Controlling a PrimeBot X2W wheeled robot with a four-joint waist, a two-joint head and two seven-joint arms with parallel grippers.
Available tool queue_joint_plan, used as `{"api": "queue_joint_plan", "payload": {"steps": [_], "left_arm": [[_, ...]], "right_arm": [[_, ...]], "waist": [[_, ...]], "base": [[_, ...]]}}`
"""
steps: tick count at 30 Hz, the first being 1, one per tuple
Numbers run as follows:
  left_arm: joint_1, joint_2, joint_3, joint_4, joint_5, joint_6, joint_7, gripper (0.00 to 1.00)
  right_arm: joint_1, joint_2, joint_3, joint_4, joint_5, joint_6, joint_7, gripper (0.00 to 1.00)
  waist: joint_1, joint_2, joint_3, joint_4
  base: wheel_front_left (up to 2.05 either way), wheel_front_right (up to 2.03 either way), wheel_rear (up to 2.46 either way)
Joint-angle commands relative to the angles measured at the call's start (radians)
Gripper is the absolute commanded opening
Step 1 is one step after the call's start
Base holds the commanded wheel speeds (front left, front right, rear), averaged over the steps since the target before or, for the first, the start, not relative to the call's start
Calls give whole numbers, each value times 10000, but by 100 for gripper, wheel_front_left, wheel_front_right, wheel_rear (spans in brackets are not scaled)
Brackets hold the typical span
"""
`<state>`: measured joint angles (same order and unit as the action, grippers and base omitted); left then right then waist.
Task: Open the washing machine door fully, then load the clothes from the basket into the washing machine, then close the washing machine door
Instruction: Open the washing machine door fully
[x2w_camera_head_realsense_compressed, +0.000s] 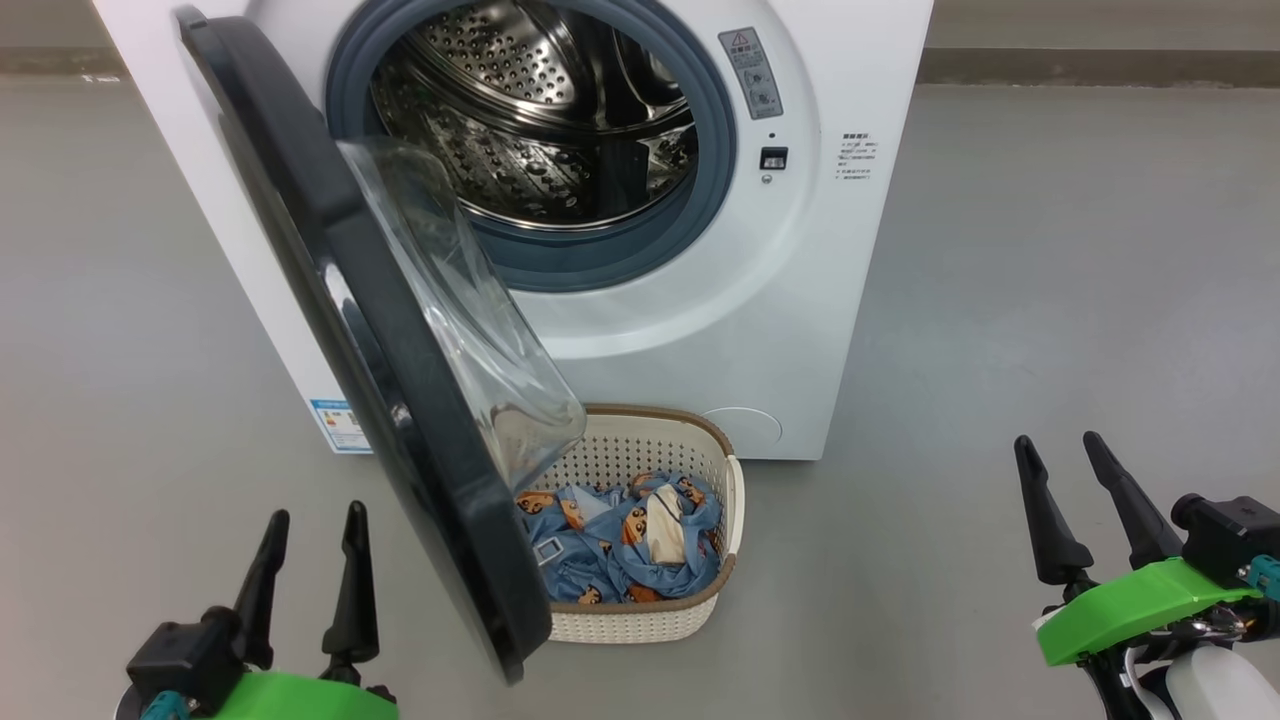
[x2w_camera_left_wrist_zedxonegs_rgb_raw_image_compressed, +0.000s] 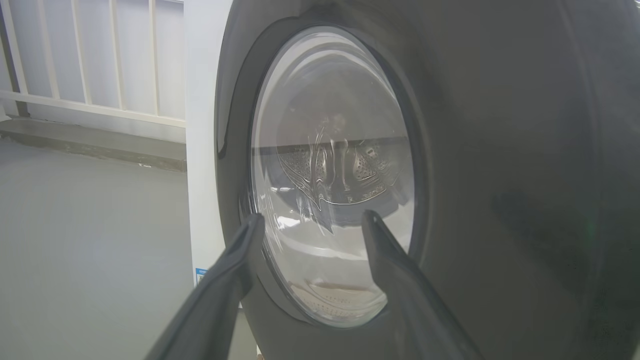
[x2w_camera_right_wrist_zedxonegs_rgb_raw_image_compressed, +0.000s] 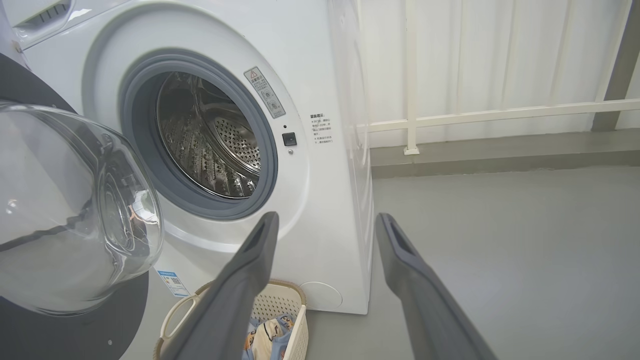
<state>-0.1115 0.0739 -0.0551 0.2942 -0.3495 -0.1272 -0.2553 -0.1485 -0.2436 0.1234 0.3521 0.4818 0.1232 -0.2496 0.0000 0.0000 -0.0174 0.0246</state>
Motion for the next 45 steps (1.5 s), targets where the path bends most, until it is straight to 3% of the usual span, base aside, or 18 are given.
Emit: {"api": "queue_joint_plan", "payload": {"steps": [1, 45], "left_arm": [[-228, 132, 286, -186, 81, -35, -65, 100], [-225, 155, 199, -57, 34, -35, -65, 100]], "right_arm": [[-114, -98, 126, -186, -133, 75, -121, 100], [-199, -155, 311, 212, -118, 75, -122, 100]], "waist": [[0, 0, -4, 9], [0, 0, -66, 39]], "base": [[0, 0, 0], [0, 0, 0]]}}
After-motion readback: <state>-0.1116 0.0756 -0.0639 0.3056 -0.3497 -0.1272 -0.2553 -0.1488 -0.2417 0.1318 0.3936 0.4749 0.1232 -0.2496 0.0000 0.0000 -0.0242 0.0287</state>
